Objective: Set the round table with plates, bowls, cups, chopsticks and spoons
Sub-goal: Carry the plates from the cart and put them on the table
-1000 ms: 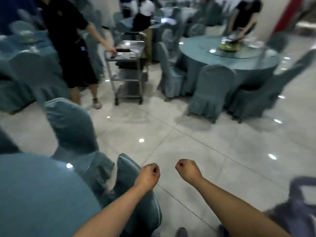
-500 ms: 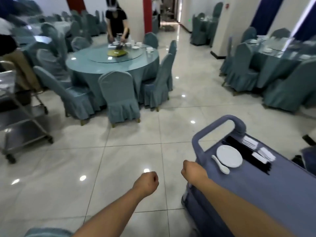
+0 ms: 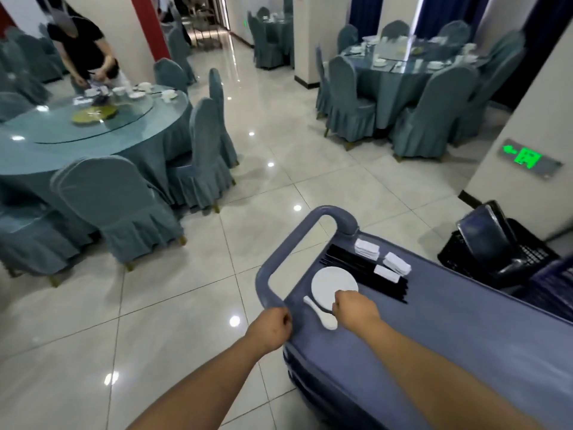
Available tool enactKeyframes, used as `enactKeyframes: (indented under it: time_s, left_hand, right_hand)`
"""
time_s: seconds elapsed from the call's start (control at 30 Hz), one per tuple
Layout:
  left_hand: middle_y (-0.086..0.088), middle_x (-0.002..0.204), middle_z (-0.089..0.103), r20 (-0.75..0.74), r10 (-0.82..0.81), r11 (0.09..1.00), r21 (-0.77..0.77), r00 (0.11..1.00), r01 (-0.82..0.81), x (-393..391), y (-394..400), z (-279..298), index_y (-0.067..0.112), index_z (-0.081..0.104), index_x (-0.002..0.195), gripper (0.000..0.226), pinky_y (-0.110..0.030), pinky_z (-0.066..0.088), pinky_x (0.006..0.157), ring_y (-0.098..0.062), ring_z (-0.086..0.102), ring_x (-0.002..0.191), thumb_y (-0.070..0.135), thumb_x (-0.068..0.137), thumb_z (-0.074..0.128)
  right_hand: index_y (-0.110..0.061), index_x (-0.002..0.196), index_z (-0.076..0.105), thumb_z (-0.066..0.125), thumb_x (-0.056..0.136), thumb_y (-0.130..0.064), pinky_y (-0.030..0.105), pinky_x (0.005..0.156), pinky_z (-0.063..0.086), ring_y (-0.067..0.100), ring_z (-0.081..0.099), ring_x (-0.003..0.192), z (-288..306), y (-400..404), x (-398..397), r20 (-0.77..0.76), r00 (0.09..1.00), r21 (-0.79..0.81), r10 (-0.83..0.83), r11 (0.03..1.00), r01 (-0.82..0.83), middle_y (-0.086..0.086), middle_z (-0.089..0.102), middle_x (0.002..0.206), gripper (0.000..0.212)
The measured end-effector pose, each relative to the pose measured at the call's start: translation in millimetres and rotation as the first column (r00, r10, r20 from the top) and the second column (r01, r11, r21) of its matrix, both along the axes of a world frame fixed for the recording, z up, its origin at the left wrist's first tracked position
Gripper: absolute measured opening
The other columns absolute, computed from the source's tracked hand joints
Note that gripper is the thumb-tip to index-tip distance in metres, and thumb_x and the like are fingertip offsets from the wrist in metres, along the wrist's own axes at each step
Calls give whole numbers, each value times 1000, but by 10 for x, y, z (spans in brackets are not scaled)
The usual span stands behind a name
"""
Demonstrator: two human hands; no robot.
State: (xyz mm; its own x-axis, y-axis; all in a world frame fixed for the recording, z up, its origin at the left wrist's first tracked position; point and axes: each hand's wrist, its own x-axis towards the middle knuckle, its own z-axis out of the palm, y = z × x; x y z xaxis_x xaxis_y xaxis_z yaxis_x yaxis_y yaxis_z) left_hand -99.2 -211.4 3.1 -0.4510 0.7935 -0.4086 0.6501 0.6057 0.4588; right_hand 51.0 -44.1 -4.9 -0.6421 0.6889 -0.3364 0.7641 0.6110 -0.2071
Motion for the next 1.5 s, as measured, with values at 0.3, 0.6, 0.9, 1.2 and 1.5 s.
enactKeyframes:
  time_s: [0.3, 0.6, 0.9, 1.2, 1.5]
  left_hand:
    - [0, 91, 62, -14, 0, 999, 46, 1000, 1, 92, 1031, -235, 20, 60, 81, 17, -33, 53, 76, -16, 60, 81, 23, 89, 46]
    - [-12, 112, 58, 11, 135, 990, -53, 991, -134, 2, 1712, -470, 7, 55, 113, 26, -40, 51, 90, -30, 58, 102, 14, 90, 43]
    - [-18, 102, 68, 178, 351, 929, -190, 919, -318, -27, 1866, -682, 5, 62, 85, 19, -29, 47, 74, -29, 61, 89, 13, 90, 45]
    - [-6, 68, 58, 265, 438, 898, -83, 859, -432, -30, 1702, -392, 11, 50, 60, 28, -26, 40, 60, -22, 51, 67, 10, 87, 42]
    - [-4, 71, 59, 357, 572, 762, 102, 739, -640, -292, 743, 248, 13, 51, 61, 28, -21, 37, 52, -17, 49, 62, 14, 88, 43]
  right_hand:
    - [-18, 104, 63, 43, 89, -20, 29, 66, 42, 29, 63, 97, -361, 831, 195, 77, 994, -60, -83, 994, 88, 7, 65, 109, 25]
    - [-11, 112, 48, 40, 97, -20, 33, 64, 40, 35, 63, 93, -688, 1176, 97, 33, 988, -127, -150, 980, 153, 12, 64, 107, 20]
    - [-11, 114, 50, 38, 94, -13, 36, 71, 48, 33, 60, 92, -851, 1220, 62, 6, 966, -275, -259, 928, 251, 15, 63, 105, 23]
    - [-12, 108, 58, 39, 93, -15, 33, 65, 45, 33, 60, 87, -523, 1205, -14, -128, 950, -169, -283, 951, 260, 11, 65, 97, 24]
    - [-11, 87, 56, 42, 93, -16, 31, 61, 44, 25, 58, 75, 116, 468, -397, -340, 932, -58, -125, 992, 112, 7, 63, 84, 16]
